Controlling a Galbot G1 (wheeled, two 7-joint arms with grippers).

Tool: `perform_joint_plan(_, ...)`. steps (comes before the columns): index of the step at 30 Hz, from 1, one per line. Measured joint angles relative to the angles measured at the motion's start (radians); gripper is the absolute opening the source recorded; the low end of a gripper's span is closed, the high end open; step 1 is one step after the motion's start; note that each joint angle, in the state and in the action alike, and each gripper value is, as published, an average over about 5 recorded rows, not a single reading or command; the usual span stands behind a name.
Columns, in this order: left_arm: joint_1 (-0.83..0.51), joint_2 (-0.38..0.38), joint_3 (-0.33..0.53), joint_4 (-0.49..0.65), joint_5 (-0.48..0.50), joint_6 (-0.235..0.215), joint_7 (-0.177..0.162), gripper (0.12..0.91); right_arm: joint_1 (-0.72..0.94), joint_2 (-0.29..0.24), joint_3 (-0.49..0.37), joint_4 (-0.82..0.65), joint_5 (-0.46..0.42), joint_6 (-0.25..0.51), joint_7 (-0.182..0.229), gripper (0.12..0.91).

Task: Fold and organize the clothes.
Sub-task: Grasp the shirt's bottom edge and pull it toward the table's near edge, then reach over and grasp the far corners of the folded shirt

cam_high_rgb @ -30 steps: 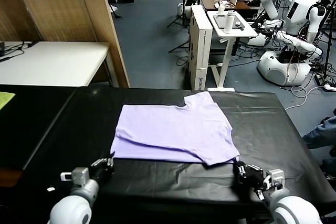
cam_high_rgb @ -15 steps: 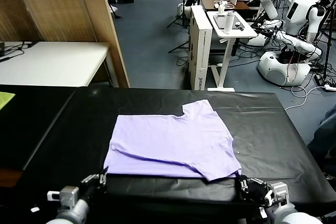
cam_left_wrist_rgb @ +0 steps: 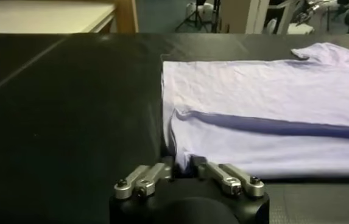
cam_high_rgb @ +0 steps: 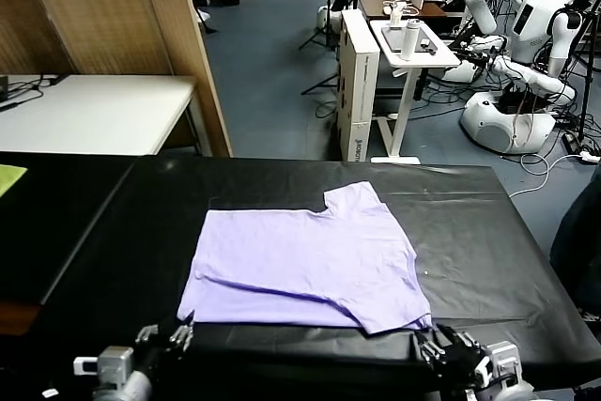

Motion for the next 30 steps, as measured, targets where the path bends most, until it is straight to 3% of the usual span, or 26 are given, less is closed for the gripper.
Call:
perform_joint_plan(3, -0.014, 0.007, -0.021, -0.015, 0.014, 0.032, 0.028, 0.888, 0.044, -0.020, 0.021, -0.004, 0.050, 0.014, -0.003, 0.906)
perform_joint_plan(7, -0.072, 0.030, -0.037, -0.017, 0.041, 0.071, 0.075, 0.905, 0.155, -0.056, 0.011, -0.055, 0.106, 0.030, -0.005, 0.907)
perform_joint_plan(12, -0.201, 0.053, -0.028, 0.013, -0.064, 0.110, 0.042, 0.907, 0.350, -0.102, -0.044, -0.169, 0.157, 0.027, -0.009, 0.907)
perform_joint_plan(17, -0.367, 0.053, 0.004, 0.087, -0.192, 0.112, 0.039, 0.907, 0.553, -0.125, -0.140, -0.311, 0.170, 0.032, -0.020, 0.907)
perform_joint_plan(30, -0.756, -0.014, 0.170, 0.439, -0.236, 0.113, 0.064, 0.907, 0.996, -0.061, -0.439, -0.712, 0.167, 0.001, -0.011, 0.907)
